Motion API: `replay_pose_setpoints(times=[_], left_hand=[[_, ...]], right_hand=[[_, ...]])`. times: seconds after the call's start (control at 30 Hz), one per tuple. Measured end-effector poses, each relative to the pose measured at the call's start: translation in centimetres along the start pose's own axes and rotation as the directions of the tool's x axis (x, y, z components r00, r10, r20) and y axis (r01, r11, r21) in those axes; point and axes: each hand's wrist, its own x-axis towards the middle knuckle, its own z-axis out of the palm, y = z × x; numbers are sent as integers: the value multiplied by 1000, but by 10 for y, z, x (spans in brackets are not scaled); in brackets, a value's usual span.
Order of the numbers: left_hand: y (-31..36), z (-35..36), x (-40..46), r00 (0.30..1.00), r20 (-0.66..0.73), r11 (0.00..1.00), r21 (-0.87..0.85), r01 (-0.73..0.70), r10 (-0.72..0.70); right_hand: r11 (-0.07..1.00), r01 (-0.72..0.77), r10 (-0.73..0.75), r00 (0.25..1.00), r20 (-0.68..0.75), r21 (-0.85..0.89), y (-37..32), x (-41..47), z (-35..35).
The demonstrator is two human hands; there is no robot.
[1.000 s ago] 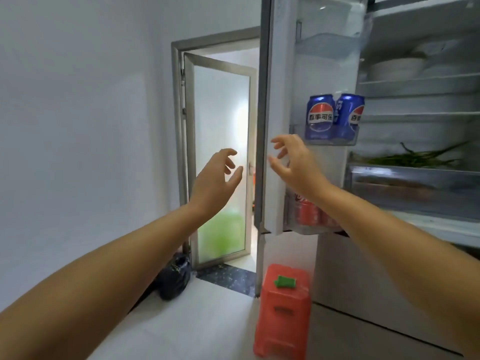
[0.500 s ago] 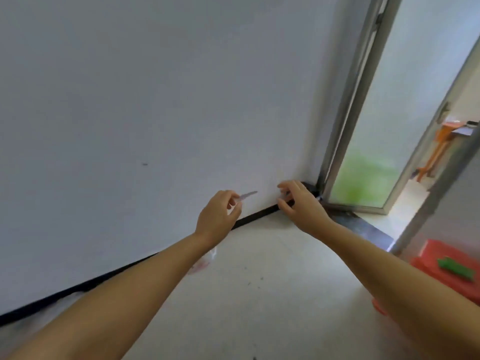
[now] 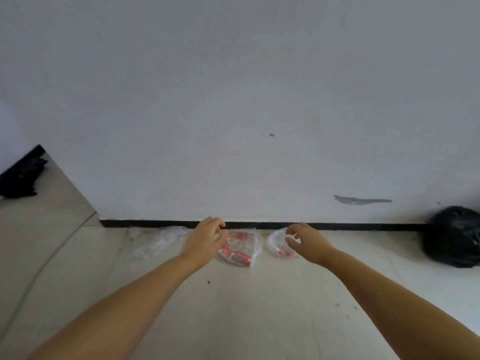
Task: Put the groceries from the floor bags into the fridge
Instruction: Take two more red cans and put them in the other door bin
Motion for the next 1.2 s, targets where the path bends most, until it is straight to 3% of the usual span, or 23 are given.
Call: replay_pose_setpoints(times=[0.2, 0.37, 0.47, 0.6, 0.7, 0.8, 0.9, 0.97, 1.03, 1.07, 1.13, 1.2], left_hand=[[-75, 17, 68, 991, 95, 996, 29, 88, -90], [-148, 71, 156, 945, 309, 994, 48, 100, -110], [-203, 130, 195, 894, 415, 986, 89, 143, -167], [-289, 236, 236, 828, 529, 981, 149, 125, -186], [-354, 325, 264, 842, 513, 983, 159, 95, -164], [-422, 412, 289, 855, 513, 980, 196, -34, -73], [-487, 488, 318, 838, 510, 891, 267, -367, 192], [-523, 524, 347, 751, 558, 701, 374, -607, 353], [-549, 548, 372, 631, 612, 540, 363, -760, 476], [-558, 558, 379, 553, 649, 471, 320, -822, 523], [-566, 575, 377, 390, 707, 332, 227, -915, 590], [-566, 581, 363, 288, 725, 289, 128, -949, 626]], right_hand=[[997, 46, -37, 989, 146, -55, -25, 118, 35], [996, -90, 86, 974, 211, 6, -2, 197, 108], [981, -189, 168, 947, 275, 51, 32, 242, 176], [979, -197, 166, 913, 373, 48, 85, 312, 286], [987, -158, 144, 918, 369, 10, 130, 373, 368], [994, -30, 66, 935, 349, -108, 174, 436, 437], [954, 70, 47, 926, 375, -292, 217, 490, 495], [905, 137, 41, 914, 404, -402, 243, 517, 531], [852, 261, -45, 901, 432, -455, 261, 532, 564], [810, 384, -186, 885, 427, -443, 267, 534, 576], [666, 637, -503, 768, 397, -389, 274, 531, 589], [592, 737, -627, 676, 387, -326, 279, 518, 593]])
